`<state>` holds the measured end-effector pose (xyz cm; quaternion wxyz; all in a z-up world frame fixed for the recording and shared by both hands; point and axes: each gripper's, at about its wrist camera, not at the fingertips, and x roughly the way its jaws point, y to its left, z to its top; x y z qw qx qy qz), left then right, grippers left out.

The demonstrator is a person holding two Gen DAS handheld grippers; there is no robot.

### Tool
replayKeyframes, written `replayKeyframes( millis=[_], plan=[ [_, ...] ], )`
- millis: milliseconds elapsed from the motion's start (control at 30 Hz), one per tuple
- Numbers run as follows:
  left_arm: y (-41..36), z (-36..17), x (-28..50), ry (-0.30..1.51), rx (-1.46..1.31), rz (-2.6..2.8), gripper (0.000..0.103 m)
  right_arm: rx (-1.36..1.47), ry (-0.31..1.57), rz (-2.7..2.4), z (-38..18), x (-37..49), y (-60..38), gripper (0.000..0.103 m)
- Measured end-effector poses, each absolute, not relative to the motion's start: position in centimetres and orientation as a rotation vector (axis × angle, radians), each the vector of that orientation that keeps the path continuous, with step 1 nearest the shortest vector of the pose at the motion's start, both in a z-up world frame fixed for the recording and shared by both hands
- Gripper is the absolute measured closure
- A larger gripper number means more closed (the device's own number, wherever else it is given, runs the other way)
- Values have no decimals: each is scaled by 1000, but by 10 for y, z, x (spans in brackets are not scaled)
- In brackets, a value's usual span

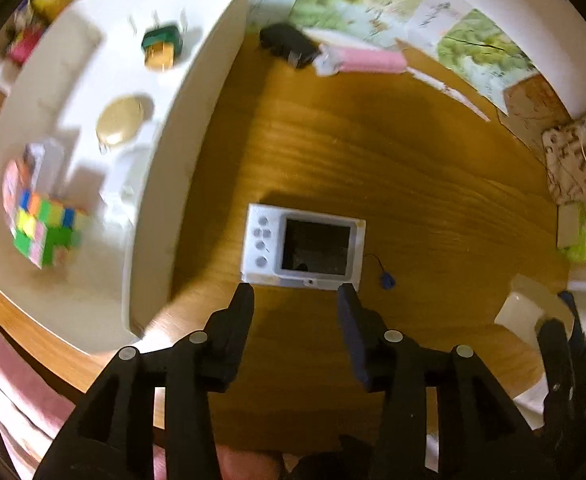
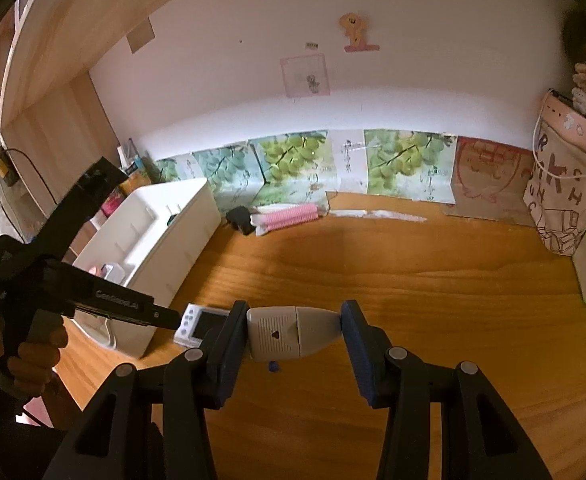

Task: Organize rigid objects
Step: 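Lift the white device with the left tool while the right tool holds the beige block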

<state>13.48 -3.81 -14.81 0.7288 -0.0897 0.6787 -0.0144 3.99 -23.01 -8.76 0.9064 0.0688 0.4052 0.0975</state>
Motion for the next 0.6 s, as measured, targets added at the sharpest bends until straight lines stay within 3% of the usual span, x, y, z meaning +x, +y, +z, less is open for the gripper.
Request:
replayKeyframes(
  millis=[200,367,600],
  plan=[
    [-38,-167,134,1539,-368,74,25,106,868,256,-92,47,-245,56],
    [-35,-181,131,1556,-570,155,19,67,892,302,-98,56,-256,56],
    [-28,-193,127,1538,-763,278,19,47,931,359,-105,61,-265,56]
  ],
)
